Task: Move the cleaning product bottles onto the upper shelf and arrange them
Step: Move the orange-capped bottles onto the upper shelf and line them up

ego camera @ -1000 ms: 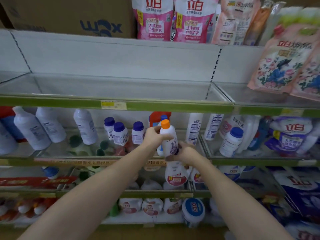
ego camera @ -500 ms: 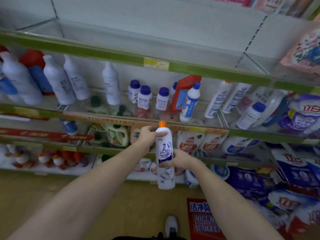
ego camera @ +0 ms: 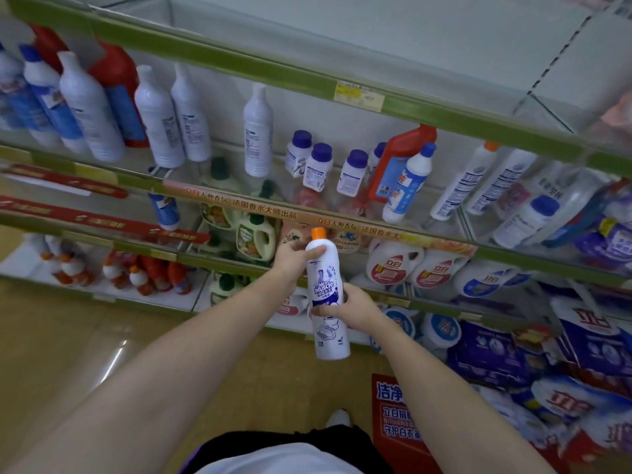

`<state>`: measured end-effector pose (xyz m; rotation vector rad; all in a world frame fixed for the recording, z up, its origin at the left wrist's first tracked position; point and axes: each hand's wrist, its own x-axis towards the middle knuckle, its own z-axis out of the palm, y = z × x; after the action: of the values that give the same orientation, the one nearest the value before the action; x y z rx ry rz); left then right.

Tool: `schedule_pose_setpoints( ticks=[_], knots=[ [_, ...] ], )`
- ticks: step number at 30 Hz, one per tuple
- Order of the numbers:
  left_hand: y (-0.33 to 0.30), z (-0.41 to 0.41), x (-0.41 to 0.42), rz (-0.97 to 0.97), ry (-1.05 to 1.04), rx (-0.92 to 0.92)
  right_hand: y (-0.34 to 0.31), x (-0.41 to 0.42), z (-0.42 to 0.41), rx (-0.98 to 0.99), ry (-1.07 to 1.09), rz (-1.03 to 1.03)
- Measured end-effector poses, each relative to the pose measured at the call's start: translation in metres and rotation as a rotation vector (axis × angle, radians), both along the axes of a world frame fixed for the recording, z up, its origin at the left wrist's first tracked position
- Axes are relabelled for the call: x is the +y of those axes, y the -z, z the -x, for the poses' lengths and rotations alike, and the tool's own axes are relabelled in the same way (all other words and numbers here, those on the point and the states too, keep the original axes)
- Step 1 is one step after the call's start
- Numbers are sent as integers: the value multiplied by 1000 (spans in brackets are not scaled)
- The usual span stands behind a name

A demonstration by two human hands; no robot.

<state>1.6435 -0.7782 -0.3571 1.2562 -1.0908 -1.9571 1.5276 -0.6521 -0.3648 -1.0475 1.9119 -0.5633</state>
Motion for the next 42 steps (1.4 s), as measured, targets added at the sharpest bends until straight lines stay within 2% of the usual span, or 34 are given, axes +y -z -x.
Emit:
schedule_pose_setpoints(
  ticks=[5,8,10,12,14,16,24,34,37,42],
  knots=[
    [2,0,-4,-2,117,-178,-7,-11,-6,272,-36,4],
    [-3,0,-1,-25,189,-226,-3,-19,-13,529,-61,-6],
    [-4,2,2,-13,184,-240,1,-22,-19,711,-151,-10],
    [1,3,-1,-31,125,-268,3,-22,-23,772,-199,20],
    [4,0,-5,-64,44,-278,5,-23,-24,742,-219,41],
    [2,-6,-9,-93,-4,-202,6,-25,-23,648,-232,53],
    [-10,-24,-17,-88,-57,-43,-1,-34,-16,79,-58,81],
    [-8,-22,-24,-36,-106,-45,-6,-41,-21,27,-69,20],
    [-14,-18,-29,-1,-191,-85,-16,-53,-22,83,-154,-24],
    [-52,-34,-42,18,-260,-78,-45,-94,-34,165,-270,54]
  ],
)
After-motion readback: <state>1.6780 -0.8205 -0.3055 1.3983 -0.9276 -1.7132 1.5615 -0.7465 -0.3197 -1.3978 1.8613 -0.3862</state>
